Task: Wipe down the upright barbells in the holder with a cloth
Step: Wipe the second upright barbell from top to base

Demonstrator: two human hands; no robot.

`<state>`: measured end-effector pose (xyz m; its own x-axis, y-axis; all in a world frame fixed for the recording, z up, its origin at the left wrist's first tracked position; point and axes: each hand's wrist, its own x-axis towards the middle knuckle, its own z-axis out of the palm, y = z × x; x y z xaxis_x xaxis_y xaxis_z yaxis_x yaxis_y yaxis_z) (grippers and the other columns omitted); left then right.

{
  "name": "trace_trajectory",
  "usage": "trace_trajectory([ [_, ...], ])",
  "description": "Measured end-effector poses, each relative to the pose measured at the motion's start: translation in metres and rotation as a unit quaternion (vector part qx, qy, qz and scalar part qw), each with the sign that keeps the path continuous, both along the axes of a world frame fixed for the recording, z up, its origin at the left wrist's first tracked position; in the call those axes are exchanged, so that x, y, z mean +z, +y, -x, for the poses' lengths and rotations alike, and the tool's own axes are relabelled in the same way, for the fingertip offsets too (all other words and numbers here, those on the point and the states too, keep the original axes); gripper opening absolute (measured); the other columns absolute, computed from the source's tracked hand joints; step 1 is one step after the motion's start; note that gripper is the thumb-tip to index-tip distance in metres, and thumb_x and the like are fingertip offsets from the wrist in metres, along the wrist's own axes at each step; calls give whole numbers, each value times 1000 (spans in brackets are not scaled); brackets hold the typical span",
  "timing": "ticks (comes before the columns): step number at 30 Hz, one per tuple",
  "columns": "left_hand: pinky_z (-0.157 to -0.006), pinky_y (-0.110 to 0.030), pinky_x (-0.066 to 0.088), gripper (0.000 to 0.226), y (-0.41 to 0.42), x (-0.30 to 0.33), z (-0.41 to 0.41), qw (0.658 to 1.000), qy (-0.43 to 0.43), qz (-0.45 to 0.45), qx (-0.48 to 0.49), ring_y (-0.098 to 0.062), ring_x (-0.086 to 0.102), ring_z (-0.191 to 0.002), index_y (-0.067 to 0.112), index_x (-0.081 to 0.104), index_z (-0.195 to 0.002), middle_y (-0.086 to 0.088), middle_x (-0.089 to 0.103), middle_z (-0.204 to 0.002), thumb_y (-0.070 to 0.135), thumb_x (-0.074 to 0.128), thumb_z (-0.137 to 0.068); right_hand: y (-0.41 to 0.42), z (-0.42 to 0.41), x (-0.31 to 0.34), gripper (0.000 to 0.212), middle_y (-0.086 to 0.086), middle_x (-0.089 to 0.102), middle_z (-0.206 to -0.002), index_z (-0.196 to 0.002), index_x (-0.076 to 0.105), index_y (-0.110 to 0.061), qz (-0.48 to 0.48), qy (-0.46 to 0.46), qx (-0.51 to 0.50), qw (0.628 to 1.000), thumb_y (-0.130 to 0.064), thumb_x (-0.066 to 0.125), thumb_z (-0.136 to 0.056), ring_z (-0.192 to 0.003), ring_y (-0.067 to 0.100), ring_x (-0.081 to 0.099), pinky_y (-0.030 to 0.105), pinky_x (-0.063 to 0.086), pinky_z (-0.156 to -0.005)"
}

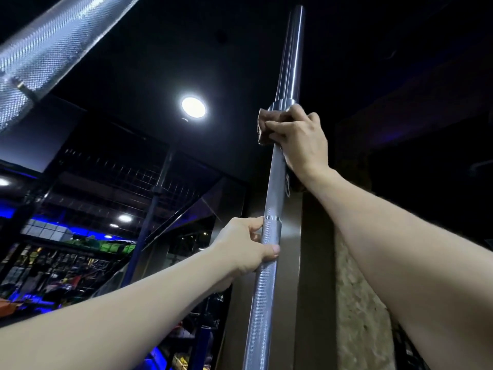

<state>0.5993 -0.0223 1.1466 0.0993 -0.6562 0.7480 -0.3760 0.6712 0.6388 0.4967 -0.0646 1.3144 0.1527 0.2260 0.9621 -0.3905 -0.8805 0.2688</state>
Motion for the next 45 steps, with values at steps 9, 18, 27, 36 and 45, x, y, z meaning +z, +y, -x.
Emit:
trace_trajectory([
  [9,-79,-36,57,45,7,0,0,1000,8,4,15,-19,65,-82,21,63,-121,-16,70,-103,1,70,-81,6,8,-51,31,2,54,-112,-113,67,-30,89,-96,-153,979,-47,57,-89,-90,28,47,30,34,-57],
  [18,-81,-43,54,34,21,-2,-1,1000,-3,12,18,-18,59,-76,29,67,-100,-10,65,-89,0,68,-82,38,-3,-16,29,3,47,-104,-110,66,-24,-4,-119,-103,988,-44,55,-93,-86,20,50,23,35,-63],
  [27,-79,-44,55,33,30,-3,-2,999,14,8,31,-21,65,-77,23,68,-103,-14,72,-94,8,75,-74,44,-6,-32,29,4,45,-104,-114,65,-33,-34,-142,-119,982,-48,52,-93,-80,22,48,30,31,-66],
  [36,-84,-42,53,28,28,-4,-3,999,8,13,35,-21,65,-77,24,71,-93,-7,72,-84,7,75,-71,34,-5,-62,30,6,47,-101,-114,65,-30,-13,-129,-96,987,-45,60,-88,-81,26,55,35,44,-64],
  [45,-85,-50,52,30,30,-4,1,999,-11,15,35,-24,59,-75,24,70,-104,-11,66,-85,4,69,-81,48,-2,-2,27,7,44,-109,-110,63,-25,-47,-164,-118,978,-44,55,-92,-83,29,55,32,33,-65],
])
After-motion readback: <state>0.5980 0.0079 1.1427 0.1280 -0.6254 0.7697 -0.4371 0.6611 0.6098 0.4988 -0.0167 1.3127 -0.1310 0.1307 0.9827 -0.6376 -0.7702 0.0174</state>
